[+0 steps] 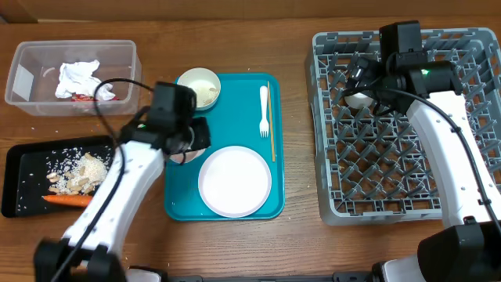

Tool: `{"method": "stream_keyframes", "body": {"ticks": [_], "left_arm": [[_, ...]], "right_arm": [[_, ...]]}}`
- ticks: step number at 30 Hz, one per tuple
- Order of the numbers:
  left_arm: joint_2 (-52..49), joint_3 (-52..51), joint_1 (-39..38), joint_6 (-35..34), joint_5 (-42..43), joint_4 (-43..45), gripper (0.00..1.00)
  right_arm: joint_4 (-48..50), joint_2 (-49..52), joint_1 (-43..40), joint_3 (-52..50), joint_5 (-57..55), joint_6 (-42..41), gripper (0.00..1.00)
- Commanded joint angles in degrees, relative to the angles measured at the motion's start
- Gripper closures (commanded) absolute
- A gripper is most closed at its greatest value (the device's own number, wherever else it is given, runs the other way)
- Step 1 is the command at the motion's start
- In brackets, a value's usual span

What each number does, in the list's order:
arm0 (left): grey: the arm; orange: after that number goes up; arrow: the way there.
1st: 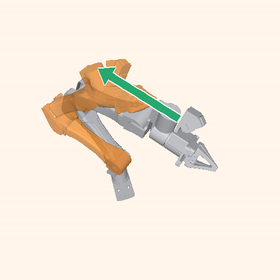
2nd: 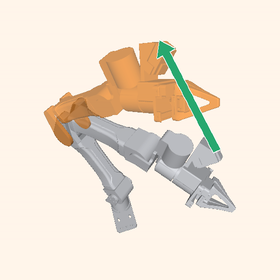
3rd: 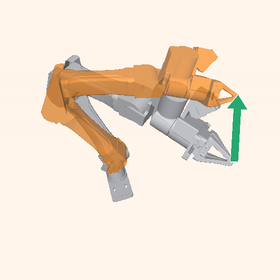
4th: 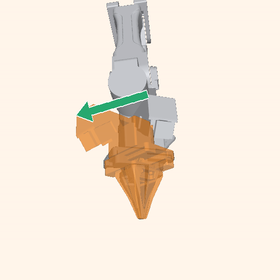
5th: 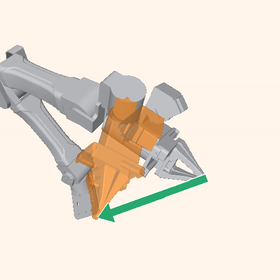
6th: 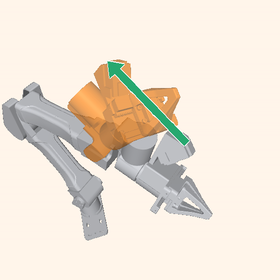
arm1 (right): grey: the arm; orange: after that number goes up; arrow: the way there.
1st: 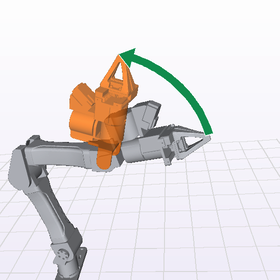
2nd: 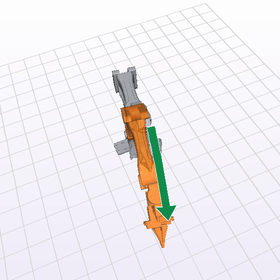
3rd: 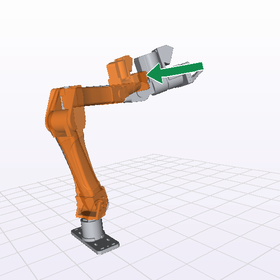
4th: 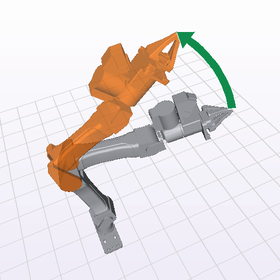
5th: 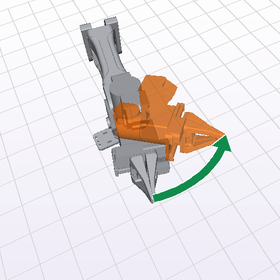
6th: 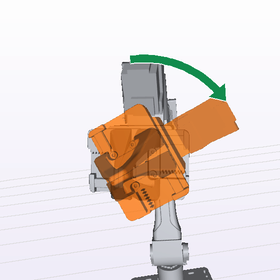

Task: Sort waste into correct bins and load items into the dishwasher rack
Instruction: 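Carry the empty pink bowl back and set it on the teal tray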

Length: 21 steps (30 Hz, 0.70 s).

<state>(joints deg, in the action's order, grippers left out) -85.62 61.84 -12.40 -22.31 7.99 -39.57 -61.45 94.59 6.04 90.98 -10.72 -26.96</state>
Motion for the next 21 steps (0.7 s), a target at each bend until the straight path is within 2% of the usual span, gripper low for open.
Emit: {"method": "stream_keyframes", "body": {"ticks": [1, 4, 5, 6, 9, 12, 13, 15, 18, 21], "left_arm": [[-5.22, 0.57, -1.14, -1.07, -5.68, 1.4, 0.93], [-7.87, 0.57, -1.11, -1.05, -5.95, 2.69, 0.92], [-8.15, 0.57, -1.14, -1.05, -6.8, 2.91, 0.89], [-8.15, 0.59, -1.14, -1.03, -7.02, 3.04, 0.8], [-8.0, 1.62, -1.11, -1.05, -6.93, 2.29, 0.65], [-8.0, 7.58, -1.14, -0.85, -6.95, -2.19, 0.51], [-8.0, 9.88, -1.11, -0.81, -6.95, -3.48, 0.42], [-8.0, 13.73, -1.14, -0.35, -6.86, -3.67, 0.16], [-8.02, 15.47, -1.11, 1.2, -6.93, 4.31, 0.14], [-9.6, 15.47, -1.14, 6.69, -6.86, 10.29, 0.17]], "right_arm": [[0.2, -0.13, -0.02, 0.11, -0.15, -0.07, 0.0], [0.2, -0.13, -0.02, 0.11, -0.15, -0.07, 0.0], [0.2, -0.13, -0.02, 0.11, -0.15, -0.07, 0.0], [0.2, -0.13, -0.02, 0.11, -0.15, -0.07, 0.0], [0.2, -0.13, -0.02, 0.11, -0.15, -0.07, 0.0], [0.2, -0.13, -0.02, 0.11, -0.17, -0.07, 0.0], [0.2, -0.13, -0.02, 0.11, -0.17, -0.07, 0.0], [0.2, -0.13, -0.02, 0.11, -0.15, -0.07, 0.0], [0.2, -0.13, -0.02, 0.11, -0.15, -0.07, 0.0], [0.2, -0.13, -0.02, 0.11, -0.15, -0.09, 0.0]]}}
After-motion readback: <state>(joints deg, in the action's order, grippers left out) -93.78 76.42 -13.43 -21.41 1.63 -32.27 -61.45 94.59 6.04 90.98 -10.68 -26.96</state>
